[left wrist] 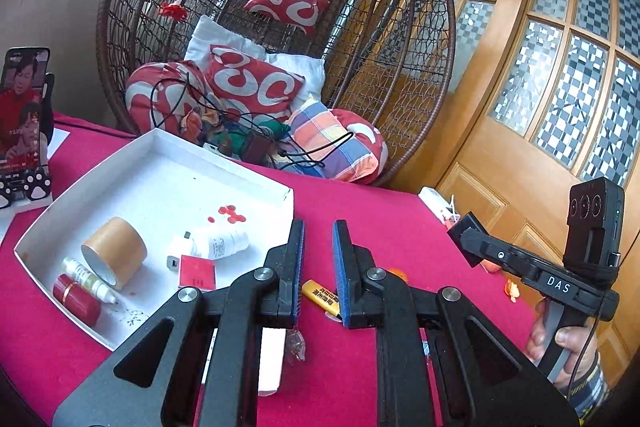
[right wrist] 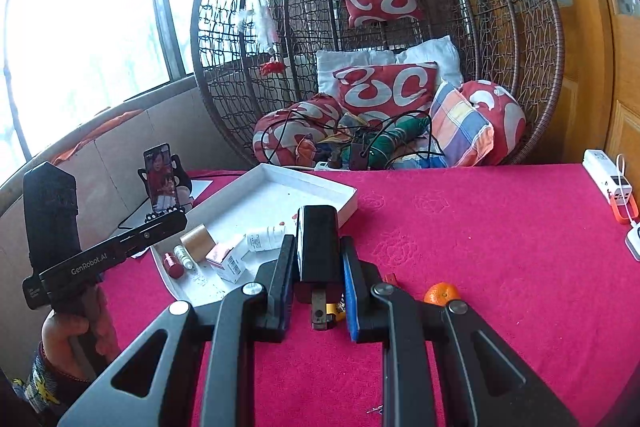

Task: Organize rigid objects
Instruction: 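Carry the black plug into the tray with the right tool and release it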

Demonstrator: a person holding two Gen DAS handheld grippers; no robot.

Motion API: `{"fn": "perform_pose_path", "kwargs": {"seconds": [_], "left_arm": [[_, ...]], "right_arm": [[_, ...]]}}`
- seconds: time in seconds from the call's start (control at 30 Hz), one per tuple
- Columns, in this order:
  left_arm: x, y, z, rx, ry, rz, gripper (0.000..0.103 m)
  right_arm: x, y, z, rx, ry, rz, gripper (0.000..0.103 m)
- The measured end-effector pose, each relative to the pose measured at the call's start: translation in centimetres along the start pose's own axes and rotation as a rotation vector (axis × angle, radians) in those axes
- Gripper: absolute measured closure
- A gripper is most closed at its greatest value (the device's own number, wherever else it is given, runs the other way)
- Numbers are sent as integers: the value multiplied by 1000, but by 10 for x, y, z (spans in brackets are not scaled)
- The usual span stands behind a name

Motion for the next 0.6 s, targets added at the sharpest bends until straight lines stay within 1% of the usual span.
{"fn": "perform_pose_path", "kwargs": {"seconds": [0.13, 0.27, 0.33, 0.37, 0.47, 0.5, 0.6], "left_arm": [[11, 25, -9, 29, -41, -40, 90], [22, 59, -31, 45, -91, -108, 90], [22, 75, -41, 63, -97, -125, 90], [18, 82, -45, 81, -87, -116, 90], [3, 103, -51, 196, -45, -33, 90], [-2, 110, -52, 222, -32, -24, 90], [-13, 129, -53, 278, -17, -30, 90]], "right_arm": [[-18, 21, -6, 37, 19, -19, 83], [-42, 43, -11, 70, 52, -41, 83], [-55, 53, -12, 63, 73, -63, 83], [-62, 58, -13, 57, 83, -75, 83], [-84, 73, -13, 32, 125, -109, 83], [-92, 79, -12, 25, 143, -120, 83], [-114, 91, -5, 13, 187, -129, 83]]}}
Point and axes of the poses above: each gripper's, at about its wrist camera, not at the fingertips, and x roughly against the way its jaws point, y to its left, z to its underside, the point moved 9 cm from there along -x, roughly the way its jaws point, and after that the axes turned 8 degrees about z, right-handed, at the moved point
